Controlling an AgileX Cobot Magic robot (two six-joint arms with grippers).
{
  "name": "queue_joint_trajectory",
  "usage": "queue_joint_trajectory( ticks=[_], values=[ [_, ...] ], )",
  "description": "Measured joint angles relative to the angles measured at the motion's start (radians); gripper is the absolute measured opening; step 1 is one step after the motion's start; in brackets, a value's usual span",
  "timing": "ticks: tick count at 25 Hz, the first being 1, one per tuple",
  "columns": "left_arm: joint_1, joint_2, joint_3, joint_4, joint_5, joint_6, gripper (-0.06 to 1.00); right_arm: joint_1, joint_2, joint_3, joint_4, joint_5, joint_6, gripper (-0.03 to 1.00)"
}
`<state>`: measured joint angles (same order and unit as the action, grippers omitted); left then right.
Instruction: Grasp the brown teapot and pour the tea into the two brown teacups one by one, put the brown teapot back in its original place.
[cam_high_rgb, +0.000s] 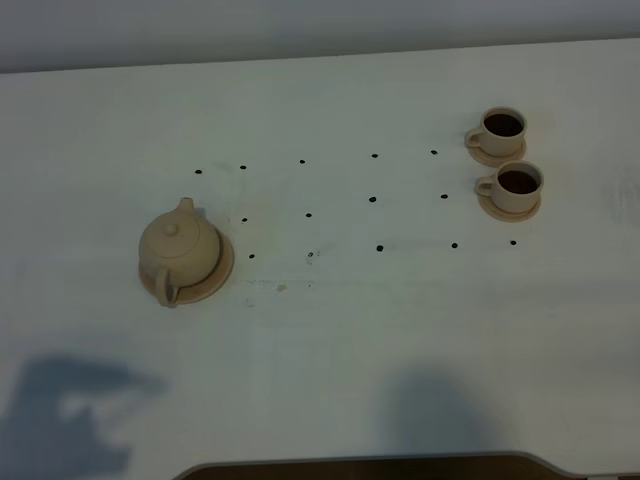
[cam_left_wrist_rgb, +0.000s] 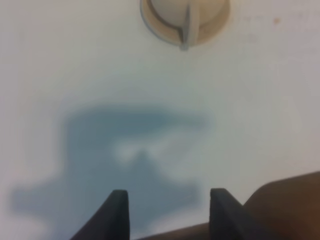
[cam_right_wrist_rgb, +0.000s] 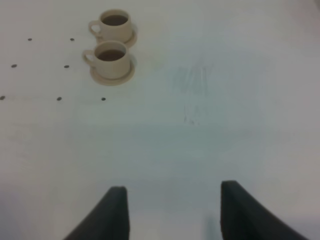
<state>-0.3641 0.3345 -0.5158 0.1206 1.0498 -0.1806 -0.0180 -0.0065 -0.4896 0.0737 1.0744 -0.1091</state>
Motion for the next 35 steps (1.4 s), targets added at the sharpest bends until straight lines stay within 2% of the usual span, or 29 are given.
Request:
queue_joint_trajectory(
  ticks=[4,7,12,23,35],
  values=[
    [0.091,-0.004,0.000,-0.011,0.000,0.019,0.40,0.000,0.000,0.000,0.000,0.000,0.000,0.41],
    [0.193,-0.004,0.000,-0.071,0.000,0.102,0.40,0.000,0.000,0.000,0.000,0.000,0.000,0.41],
    [0.294,-0.019,0.008,-0.182,-0.002,0.261,0.40,0.000,0.000,0.000,0.000,0.000,0.000,0.41],
    [0.308,-0.325,0.008,-0.191,-0.002,0.286,0.40,0.000,0.000,0.000,0.000,0.000,0.000,0.41],
    [0.308,-0.340,0.009,-0.195,-0.001,0.285,0.40,0.000,0.000,0.000,0.000,0.000,0.000,0.41]
  ],
)
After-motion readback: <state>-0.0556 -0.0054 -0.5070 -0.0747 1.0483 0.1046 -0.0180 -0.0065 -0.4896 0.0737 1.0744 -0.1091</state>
